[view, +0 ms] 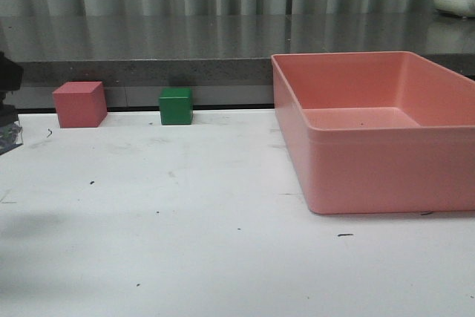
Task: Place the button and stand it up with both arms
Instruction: 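Lift the button with the left gripper and rotate it cap-up, then lower the button upright onto the table and open the left gripper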
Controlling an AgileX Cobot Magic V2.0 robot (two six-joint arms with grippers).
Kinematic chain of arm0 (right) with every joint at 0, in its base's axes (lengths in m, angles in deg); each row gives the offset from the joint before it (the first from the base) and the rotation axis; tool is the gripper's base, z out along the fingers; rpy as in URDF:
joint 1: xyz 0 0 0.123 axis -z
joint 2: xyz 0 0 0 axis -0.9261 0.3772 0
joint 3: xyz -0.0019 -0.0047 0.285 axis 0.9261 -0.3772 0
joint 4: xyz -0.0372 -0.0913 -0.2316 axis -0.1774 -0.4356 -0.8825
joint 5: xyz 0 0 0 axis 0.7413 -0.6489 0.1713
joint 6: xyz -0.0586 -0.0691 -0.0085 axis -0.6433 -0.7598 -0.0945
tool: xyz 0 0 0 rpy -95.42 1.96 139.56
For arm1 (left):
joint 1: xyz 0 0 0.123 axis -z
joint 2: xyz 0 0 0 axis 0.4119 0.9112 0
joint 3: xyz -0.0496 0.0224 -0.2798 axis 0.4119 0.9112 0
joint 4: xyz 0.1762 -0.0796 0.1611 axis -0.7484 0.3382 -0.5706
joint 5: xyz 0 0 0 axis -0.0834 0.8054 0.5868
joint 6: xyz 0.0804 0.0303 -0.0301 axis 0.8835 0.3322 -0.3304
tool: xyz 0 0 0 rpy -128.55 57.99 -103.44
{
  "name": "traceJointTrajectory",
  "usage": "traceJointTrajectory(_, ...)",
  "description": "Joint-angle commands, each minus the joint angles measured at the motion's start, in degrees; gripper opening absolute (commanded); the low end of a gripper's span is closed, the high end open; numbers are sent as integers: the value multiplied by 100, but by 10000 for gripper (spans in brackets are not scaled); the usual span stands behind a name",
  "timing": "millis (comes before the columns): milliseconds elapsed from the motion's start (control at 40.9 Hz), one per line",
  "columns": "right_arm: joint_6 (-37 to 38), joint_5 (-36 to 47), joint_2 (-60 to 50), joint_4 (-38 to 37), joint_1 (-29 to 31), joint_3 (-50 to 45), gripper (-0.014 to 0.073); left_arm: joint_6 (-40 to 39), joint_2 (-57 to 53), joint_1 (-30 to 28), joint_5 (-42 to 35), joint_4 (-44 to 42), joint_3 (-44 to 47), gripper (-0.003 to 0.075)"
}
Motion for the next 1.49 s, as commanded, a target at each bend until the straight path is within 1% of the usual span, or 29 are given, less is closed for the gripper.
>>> traceJointTrajectory(0, -43, 436, 35, -62, 4, 128, 449, -7, 24, -13, -1821, -4, 300, 238)
traceJointTrajectory(73, -43, 436, 35, -62, 4, 128, 449, -7, 251, -13, -2456, -4, 495, 238)
traceJointTrajectory(318, -43, 436, 35, -62, 4, 128, 449, -7, 1217, -13, -3906, -4, 540, 238)
traceJointTrajectory(440, -43, 436, 35, -62, 4, 128, 449, -7, 1708, -13, -4333, -12, 540, 238)
traceJointTrajectory(685, -43, 436, 35, -62, 4, 128, 449, -7, 2444, -13, -4812, -17, 409, 238)
traceJointTrajectory(1150, -43, 436, 35, -62, 4, 128, 449, -7, 3378, -13, -4969, -72, -119, 238)
traceJointTrajectory(1248, -43, 436, 35, -62, 4, 128, 449, -7, 3516, -13, -5113, -72, -135, 238)
traceJointTrajectory(1468, -43, 436, 35, -62, 4, 128, 449, -7, 3714, -13, -5122, -38, -135, 247)
